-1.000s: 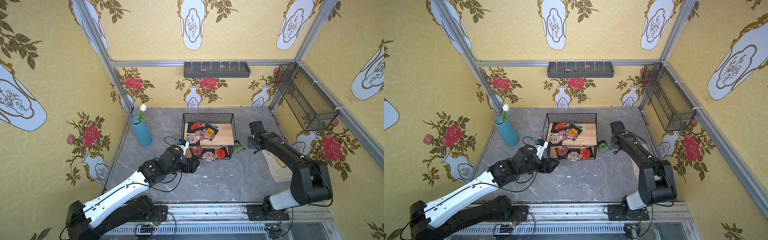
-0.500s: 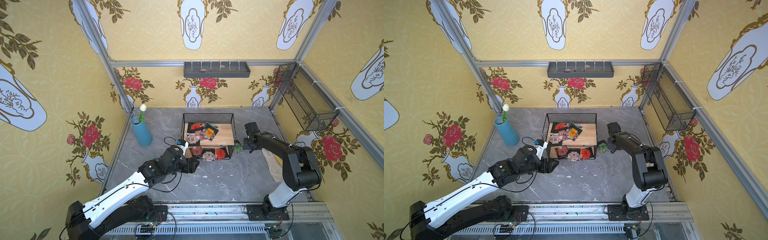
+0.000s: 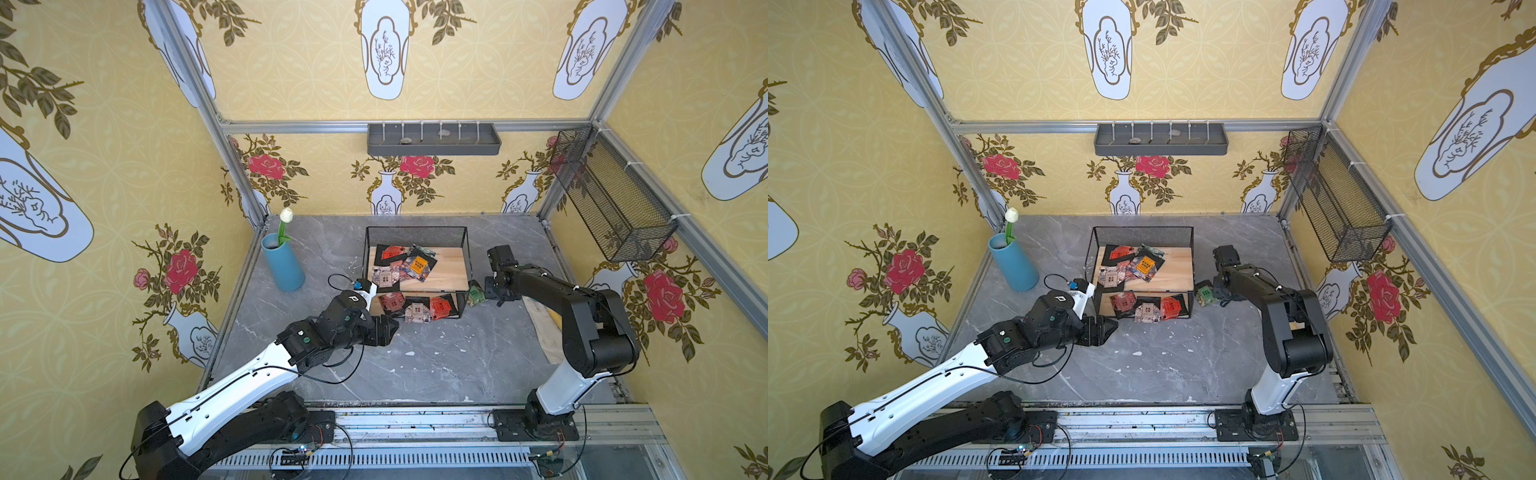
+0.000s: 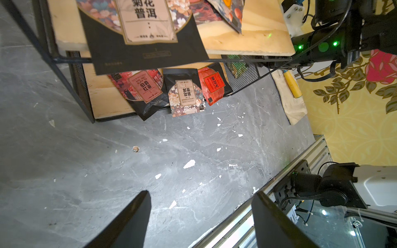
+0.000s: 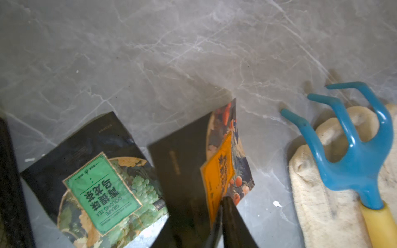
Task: Remove the tea bags from the shelf
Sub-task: Place the tea bag at the center of the board.
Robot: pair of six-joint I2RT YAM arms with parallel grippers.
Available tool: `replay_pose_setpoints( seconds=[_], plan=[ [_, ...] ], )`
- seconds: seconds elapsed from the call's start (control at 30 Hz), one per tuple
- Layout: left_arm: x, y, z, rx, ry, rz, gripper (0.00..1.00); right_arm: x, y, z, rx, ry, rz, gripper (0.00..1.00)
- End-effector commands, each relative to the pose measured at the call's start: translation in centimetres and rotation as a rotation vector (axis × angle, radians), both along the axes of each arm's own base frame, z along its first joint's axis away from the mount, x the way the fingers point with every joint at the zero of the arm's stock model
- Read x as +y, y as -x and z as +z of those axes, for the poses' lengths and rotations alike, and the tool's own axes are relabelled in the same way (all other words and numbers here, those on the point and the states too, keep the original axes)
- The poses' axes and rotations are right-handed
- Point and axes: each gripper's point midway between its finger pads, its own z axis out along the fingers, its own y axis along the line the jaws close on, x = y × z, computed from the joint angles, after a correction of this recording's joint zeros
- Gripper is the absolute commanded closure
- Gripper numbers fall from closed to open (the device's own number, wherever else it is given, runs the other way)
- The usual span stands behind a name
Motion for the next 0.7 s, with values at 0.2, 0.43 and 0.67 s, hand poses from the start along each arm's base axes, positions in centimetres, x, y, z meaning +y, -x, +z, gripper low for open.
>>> replay_pose_setpoints(
  seconds=[0.2,0.43,0.67],
  plan=[
    [-0.1,-0.2,0.1,-0.011,0.01,0.003,0.17,0.6,-0.6,1.4,-0.049,-0.021,0.005,0.54],
    [-0.1,-0.1,0.1,-0.01,0.011,0.004,0.17,0.6,-0.6,1.8,-0.056,-0.022,0.005,0.49],
    [-0.1,-0.2,0.2,-0.014,0.012,0.004,0.17,0.9,-0.4,4.0,-0.104,-0.046,0.011,0.47]
  ],
)
